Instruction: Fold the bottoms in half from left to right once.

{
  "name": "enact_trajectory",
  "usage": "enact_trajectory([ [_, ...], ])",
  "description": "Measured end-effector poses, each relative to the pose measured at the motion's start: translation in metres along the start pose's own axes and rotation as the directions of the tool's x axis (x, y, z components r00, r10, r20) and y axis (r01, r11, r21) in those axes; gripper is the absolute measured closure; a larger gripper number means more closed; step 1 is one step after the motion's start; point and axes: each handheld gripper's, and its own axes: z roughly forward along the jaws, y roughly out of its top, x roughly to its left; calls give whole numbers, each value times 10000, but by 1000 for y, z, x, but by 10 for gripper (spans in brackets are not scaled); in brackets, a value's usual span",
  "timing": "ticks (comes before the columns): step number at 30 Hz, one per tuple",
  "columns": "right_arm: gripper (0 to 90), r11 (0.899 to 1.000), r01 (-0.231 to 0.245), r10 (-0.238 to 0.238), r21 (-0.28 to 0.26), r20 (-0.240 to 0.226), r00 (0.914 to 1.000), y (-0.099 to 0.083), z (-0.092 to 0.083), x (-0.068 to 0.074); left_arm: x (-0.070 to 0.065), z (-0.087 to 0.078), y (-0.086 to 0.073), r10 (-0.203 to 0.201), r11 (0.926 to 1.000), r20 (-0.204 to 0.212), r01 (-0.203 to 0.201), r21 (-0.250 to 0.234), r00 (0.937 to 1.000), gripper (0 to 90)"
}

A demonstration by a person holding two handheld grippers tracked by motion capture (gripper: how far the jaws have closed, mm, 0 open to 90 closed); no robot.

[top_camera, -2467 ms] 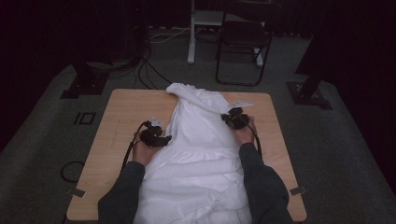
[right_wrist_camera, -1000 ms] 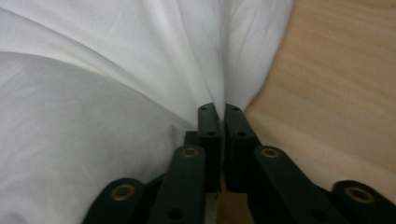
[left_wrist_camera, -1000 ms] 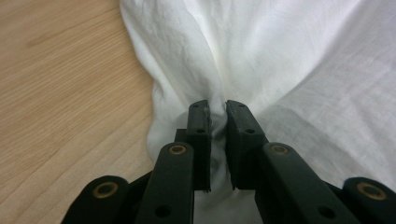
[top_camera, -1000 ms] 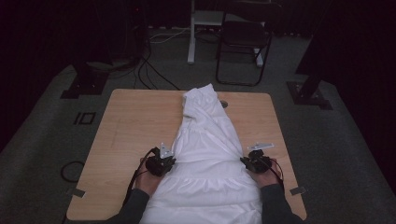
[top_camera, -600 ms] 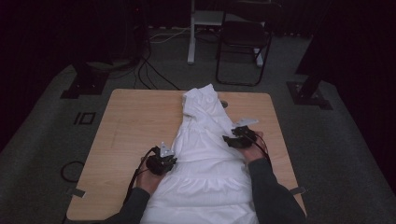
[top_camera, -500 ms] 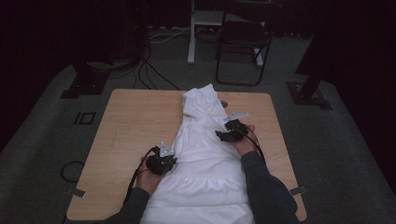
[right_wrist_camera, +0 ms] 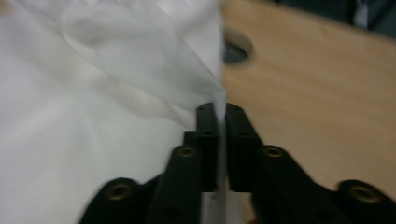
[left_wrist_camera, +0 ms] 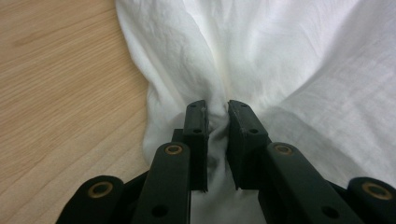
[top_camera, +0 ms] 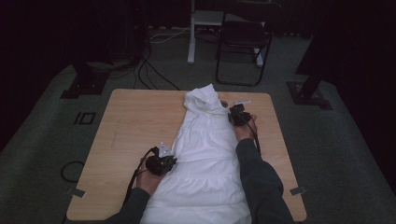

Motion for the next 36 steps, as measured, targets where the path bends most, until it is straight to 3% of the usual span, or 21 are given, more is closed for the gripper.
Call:
enact_trajectory([
  [2,641,9987,-237,227,447,218,9995,-9,6,-6,0,0,0,3,10000,28,-3,7,10000,785],
  [3,617,9983,-403,401,429,49,9992,-14,6,-9,-1,0,0,29,10000,59,-29,14,10000,785],
  [7,580,9983,-580,581,39,-1198,9911,-32,3,-14,-3,-1,0,130,9999,112,-130,60,9999,790],
  [10,602,9997,-255,262,63,-1514,9881,-39,1,-10,-6,-2,-1,260,9996,194,-261,95,9995,795],
  [11,692,9999,71,-49,129,-1605,9870,-45,0,-6,-9,-4,-2,377,9991,250,-381,164,9990,798],
  [14,785,9995,144,-97,269,-1663,9860,-50,-8,-3,-12,-6,-3,489,9985,341,-497,238,9982,799],
  [19,822,9987,253,-176,452,-1632,9864,-64,-24,-1,-28,-15,-10,744,9964,779,-774,360,9942,799],
  [21,825,9985,303,-226,445,-1656,9859,-71,-31,1,-34,-20,-11,926,9935,1183,-997,558,9886,769],
  [22,825,9984,359,-281,440,-1653,9859,-74,-34,2,-33,-22,-9,930,9935,1343,-1009,528,9866,731],
  [23,824,9984,343,-265,445,-1653,9859,-76,-35,2,-26,-28,2,670,9976,1408,-684,49,9878,691],
  [25,823,9987,281,-204,436,-1686,9855,-77,-36,1,-22,-31,10,627,9980,1162,-611,-170,9912,577],
  [26,823,9989,208,-133,421,-1703,9853,-77,-36,1,-18,-34,20,631,9975,841,-602,-362,9945,577],
  [28,828,9992,54,16,400,-1736,9848,-77,-35,1,-8,-36,42,548,9941,698,-479,-972,9961,517],
  [29,828,9992,54,16,400,-1736,9848,-77,-35,1,-4,-33,53,571,9909,637,-487,-1256,9963,517],
  [30,834,9992,-53,121,392,-1741,9846,-77,-35,1,7,-18,74,312,9894,578,-226,-1438,9978,486],
  [31,834,9992,-53,121,392,-1741,9846,-77,-35,1,7,-18,74,312,9894,578,-226,-1438,9978,485],
  [33,841,9990,-252,311,357,-1735,9843,-77,-34,3,15,7,90,331,9905,333,-283,-1348,9989,486],
  [35,844,9990,-284,338,335,-1705,9848,-78,-35,4,19,36,97,312,9967,385,-282,-763,9988,491],
  [36,845,9992,-253,302,304,-1732,9844,-79,-35,5,18,60,94,396,9991,338,-391,-157,9986,512],
])
